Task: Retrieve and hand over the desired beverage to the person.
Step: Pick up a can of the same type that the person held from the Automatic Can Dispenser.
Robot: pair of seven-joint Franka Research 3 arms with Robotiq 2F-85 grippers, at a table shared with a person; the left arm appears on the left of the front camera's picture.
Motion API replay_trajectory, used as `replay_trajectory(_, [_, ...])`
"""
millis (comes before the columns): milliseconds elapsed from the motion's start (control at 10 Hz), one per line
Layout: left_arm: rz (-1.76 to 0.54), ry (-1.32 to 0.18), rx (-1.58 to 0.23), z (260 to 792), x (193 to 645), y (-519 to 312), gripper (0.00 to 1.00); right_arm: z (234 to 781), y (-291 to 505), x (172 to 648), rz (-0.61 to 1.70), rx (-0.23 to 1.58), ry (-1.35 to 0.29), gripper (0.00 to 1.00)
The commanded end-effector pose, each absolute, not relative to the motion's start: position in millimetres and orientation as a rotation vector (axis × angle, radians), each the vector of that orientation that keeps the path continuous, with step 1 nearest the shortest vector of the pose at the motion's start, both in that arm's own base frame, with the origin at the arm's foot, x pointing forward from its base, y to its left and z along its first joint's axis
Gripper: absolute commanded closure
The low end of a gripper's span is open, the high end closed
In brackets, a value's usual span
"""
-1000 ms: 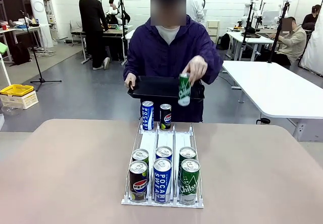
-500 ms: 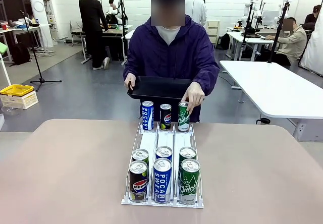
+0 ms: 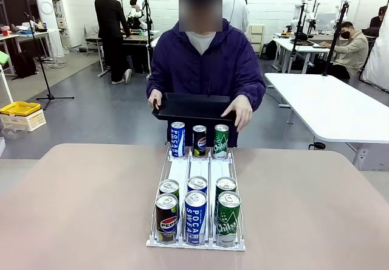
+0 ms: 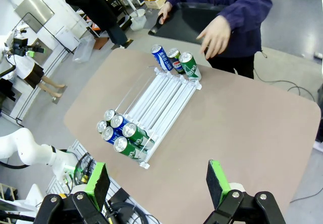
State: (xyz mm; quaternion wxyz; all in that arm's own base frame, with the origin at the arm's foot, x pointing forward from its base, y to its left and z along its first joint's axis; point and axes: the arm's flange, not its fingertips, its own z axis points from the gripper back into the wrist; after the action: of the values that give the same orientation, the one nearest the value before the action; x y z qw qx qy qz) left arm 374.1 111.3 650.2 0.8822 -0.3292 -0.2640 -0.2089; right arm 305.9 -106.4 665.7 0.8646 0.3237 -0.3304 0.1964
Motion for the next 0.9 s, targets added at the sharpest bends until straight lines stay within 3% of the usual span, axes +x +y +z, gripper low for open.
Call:
replay_trajectory(0, [-0.446,-0.558,-0.699,651.3,374.4,112.5,0.0,666.8,-105.8,308.2,0.427,0.706,-0.704,0.0])
replay_trajectory(100, [-0.446,-0.558,-0.699,651.3,374.4,112.5,0.0,665.7,-106.4,305.9,0.412,0.678,-0.692,0.0])
replay_trajectory(300, [-0.446,-0.558,-0.699,651.3,374.4,112.5,0.0,675.4,2.2,335.9,0.521,0.592,-0.494,0.0])
replay_trajectory(600, [-0.446,-0.558,-0.699,651.3,374.4,112.5,0.0,661.2,168.4,349.5,0.329,0.438,-0.277,0.0])
replay_trajectory(800, [-0.446,-0.558,-0.699,651.3,374.4,112.5,0.0,625.6,233.7,331.3,0.164,0.143,-0.157,0.0])
